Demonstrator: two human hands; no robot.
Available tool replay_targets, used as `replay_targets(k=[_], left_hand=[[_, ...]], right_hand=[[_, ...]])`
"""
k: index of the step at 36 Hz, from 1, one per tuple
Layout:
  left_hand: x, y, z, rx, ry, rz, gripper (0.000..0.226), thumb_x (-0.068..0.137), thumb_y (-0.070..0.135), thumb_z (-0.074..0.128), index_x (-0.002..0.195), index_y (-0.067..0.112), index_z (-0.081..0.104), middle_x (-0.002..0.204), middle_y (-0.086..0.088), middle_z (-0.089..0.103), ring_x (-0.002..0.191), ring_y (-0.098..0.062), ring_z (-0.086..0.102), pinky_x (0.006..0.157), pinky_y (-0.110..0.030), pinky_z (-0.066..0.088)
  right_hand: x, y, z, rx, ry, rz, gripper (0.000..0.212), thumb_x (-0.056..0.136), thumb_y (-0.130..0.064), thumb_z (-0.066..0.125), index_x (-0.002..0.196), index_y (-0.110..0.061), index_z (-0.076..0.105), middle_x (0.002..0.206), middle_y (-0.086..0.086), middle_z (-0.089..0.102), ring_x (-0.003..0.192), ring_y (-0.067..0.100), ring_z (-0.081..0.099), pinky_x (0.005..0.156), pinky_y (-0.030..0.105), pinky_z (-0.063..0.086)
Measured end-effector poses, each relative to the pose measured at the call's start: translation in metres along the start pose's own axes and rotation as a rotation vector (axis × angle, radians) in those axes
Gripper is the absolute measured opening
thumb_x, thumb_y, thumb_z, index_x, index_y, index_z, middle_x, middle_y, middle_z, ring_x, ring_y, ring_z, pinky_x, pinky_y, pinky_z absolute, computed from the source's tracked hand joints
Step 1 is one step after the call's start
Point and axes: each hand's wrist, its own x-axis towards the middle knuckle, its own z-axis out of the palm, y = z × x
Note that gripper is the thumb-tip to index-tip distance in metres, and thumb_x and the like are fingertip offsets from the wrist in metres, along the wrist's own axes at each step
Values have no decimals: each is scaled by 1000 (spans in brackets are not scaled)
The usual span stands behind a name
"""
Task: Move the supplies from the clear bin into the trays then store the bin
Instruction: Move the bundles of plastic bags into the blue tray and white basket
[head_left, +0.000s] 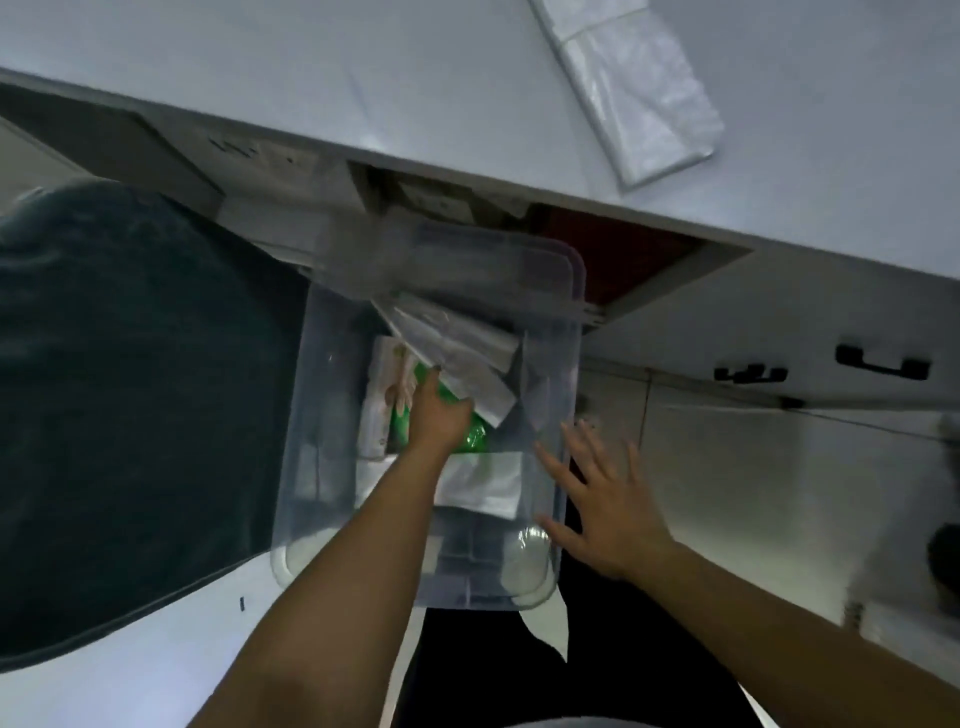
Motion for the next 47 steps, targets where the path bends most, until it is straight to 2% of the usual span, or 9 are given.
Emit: replay_targets(k=[4, 8, 12, 17, 22, 30, 36, 40, 47], left_hand=[[40, 3, 14, -166, -29, -179, 64, 91, 18, 62, 150, 16, 37, 91, 6, 34, 66, -1, 30, 54, -4, 34], [75, 8, 25, -410, -88, -357, 63, 90, 27, 62, 148, 21, 39, 102, 3, 46, 81, -16, 49, 94, -33, 46], [108, 11, 34, -522, -81, -437, 46, 92, 23, 58, 137, 16, 52, 133, -11, 51, 111, -28, 53, 81, -35, 52], [132, 23, 44, -267, -22, -280, 37, 93, 24, 60, 129, 15, 57, 119, -11, 52, 102, -27, 52, 68, -32, 47], [148, 21, 51, 4, 155, -189, 52, 96, 13, 51, 146, 5, 39, 151, -18, 41, 138, -33, 41, 109, -36, 34], [150, 33, 49, 506, 64, -125, 35, 98, 15, 51, 129, -1, 56, 139, -22, 54, 129, -36, 50, 100, -38, 42], [133, 24, 27, -67, 116, -252, 47, 101, 29, 48, 140, 3, 47, 142, -16, 50, 128, -31, 50, 102, -40, 43], [72, 22, 3, -724, 150, -343, 22, 97, 13, 54, 118, 17, 58, 88, -1, 59, 70, -14, 57, 67, -33, 52], [-50, 29, -43, -620, -87, -271, 15, 91, 8, 66, 105, 11, 68, 87, -7, 66, 76, -19, 63, 54, -28, 53]], right_hand=[[-5, 0, 14, -40, -34, -50, 76, 95, -70, 28, 158, -37, 1, 166, 3, -2, 153, 28, 0, 117, 62, -1], [-6, 0, 13, -50, -38, -66, 75, 94, -66, 35, 158, -33, 13, 166, 5, 8, 153, 29, 6, 116, 65, 8], [-7, 3, 14, -38, -47, -68, 75, 93, -65, 40, 158, -33, 18, 166, 5, 10, 152, 30, 8, 113, 64, 8], [-6, 7, 19, 11, -35, -78, 74, 96, -64, 38, 158, -36, 9, 166, 2, 1, 153, 28, 1, 115, 62, 3], [-6, 10, 19, 34, -16, -80, 75, 96, -64, 38, 158, -36, 8, 166, 1, 4, 152, 28, 5, 114, 61, 6], [-5, 4, 29, 77, 38, -57, 77, 95, -65, 39, 158, -38, 6, 166, 1, 7, 152, 28, 6, 113, 62, 9], [-8, 4, 18, 80, -31, -52, 74, 96, -67, 27, 155, -43, -10, 165, -4, -13, 152, 24, -15, 118, 61, -6], [-10, -5, -3, 154, -62, 39, 76, 95, -66, 33, 156, -43, -5, 164, -6, -18, 150, 19, -22, 120, 57, -5], [-18, -11, -74, 783, 65, 280, 74, 86, -47, 72, 150, -37, 37, 163, -10, 18, 147, 12, 23, 113, 25, 19]])
